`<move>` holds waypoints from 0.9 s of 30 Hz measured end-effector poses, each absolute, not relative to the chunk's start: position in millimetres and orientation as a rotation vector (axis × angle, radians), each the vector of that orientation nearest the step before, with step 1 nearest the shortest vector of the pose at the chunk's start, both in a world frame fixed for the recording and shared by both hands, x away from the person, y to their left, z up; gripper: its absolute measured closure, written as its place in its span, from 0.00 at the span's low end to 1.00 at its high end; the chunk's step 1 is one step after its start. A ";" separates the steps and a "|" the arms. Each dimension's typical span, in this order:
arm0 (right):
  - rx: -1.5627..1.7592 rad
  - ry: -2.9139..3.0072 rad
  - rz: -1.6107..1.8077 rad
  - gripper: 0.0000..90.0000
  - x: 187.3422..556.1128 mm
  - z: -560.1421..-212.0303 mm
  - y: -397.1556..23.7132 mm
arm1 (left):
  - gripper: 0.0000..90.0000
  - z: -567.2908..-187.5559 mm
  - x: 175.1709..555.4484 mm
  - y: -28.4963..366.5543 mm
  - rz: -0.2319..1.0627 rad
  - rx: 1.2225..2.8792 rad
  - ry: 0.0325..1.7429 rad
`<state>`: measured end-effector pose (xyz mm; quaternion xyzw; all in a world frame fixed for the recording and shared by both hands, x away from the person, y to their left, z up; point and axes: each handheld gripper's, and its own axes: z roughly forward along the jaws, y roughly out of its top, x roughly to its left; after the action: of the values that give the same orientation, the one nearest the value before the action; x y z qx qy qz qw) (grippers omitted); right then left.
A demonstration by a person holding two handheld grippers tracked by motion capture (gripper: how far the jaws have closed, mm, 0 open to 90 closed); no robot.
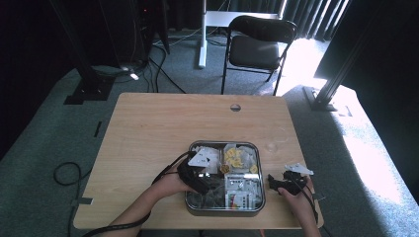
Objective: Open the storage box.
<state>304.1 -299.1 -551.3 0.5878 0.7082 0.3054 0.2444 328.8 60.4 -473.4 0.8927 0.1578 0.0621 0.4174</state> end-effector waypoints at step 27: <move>1.605 1.933 0.834 0.11 304.1 -551.3 -299.1 | 0.41 -476.5 350.8 26.6 0.130 2.289 0.387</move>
<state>304.1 -299.1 -551.3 0.5879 0.7080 0.3056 0.2443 350.8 26.6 -476.5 0.9037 0.1527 0.0515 0.3968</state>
